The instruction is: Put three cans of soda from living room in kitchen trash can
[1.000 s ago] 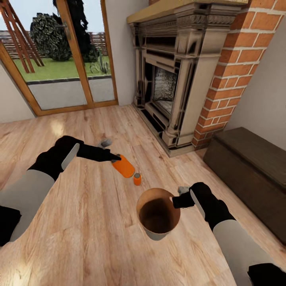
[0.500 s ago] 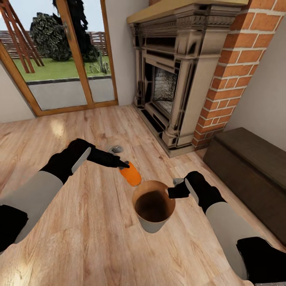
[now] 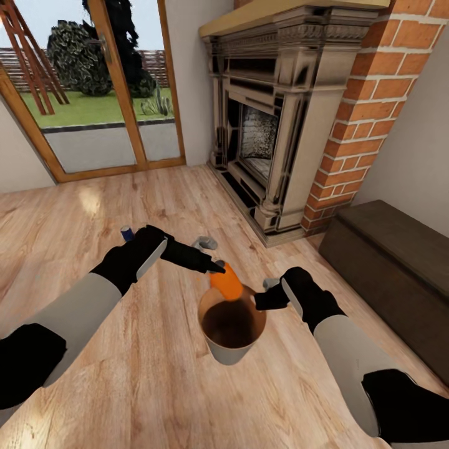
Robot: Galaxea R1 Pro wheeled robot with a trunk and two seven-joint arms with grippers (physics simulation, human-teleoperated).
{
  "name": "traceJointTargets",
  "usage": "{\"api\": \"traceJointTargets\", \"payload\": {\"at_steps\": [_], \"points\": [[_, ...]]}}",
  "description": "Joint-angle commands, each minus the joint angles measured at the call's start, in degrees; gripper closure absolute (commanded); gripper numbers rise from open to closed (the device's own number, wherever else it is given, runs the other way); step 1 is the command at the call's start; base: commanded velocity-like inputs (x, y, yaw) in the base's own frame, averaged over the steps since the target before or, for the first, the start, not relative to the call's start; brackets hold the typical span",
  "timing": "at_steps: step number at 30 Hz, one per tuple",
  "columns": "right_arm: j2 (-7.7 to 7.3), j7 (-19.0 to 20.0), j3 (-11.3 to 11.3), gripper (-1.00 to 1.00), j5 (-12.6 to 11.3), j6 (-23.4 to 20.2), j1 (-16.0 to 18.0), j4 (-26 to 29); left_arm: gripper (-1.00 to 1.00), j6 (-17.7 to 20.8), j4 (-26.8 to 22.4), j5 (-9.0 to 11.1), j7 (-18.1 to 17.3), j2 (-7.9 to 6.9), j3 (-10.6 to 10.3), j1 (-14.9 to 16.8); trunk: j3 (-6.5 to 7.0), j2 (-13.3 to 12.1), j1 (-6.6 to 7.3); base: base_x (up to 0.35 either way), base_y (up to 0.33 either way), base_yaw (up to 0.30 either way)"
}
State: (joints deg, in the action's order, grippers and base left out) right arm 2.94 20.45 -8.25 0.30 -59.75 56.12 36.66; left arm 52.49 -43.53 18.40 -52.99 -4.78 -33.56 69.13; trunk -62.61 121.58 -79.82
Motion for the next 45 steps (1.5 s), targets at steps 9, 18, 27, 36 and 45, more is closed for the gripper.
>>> {"api": "traceJointTargets", "payload": {"at_steps": [9, 18, 27, 36, 45], "points": [[0.92, 0.4, 0.1, 1.0, -1.8, -0.2, 0.6, 0.1, 1.0, -2.1, 0.0, -0.1, 4.1, 0.88, -3.7, -1.7, 0.01, 0.0, 0.01, 0.0, 0.0, 0.0], [0.93, 0.4, 0.5, 1.0, -1.8, -0.2, 1.6, 0.1, 1.0, -3.5, 0.0, 0.0, 6.1, 0.98, -6.6, -4.1, 0.01, 0.0, 0.01, 0.0, 0.0, 0.0], [0.99, 0.4, 0.7, 1.0, -1.8, -0.2, 2.1, 0.1, 1.0, -8.4, 3.6, 0.0, 11.9, 2.77, -10.3, -7.5, 0.01, 0.0, 0.01, 0.0, 0.0, 0.0], [1.01, 0.4, 0.7, 1.0, -1.8, -0.2, 2.2, 0.1, 1.0, -10.6, 6.4, 0.0, 14.9, 6.04, -10.9, -7.9, 0.01, 0.0, 0.01, 0.0, 0.0, 0.0], [1.01, 0.4, 0.7, 1.0, -1.8, -0.2, 2.2, 0.0, -1.0, -10.7, 6.5, 0.1, 15.0, 6.18, -11.2, -7.9, 0.01, 0.0, 0.01, 0.0, 0.0, 0.0]]}}
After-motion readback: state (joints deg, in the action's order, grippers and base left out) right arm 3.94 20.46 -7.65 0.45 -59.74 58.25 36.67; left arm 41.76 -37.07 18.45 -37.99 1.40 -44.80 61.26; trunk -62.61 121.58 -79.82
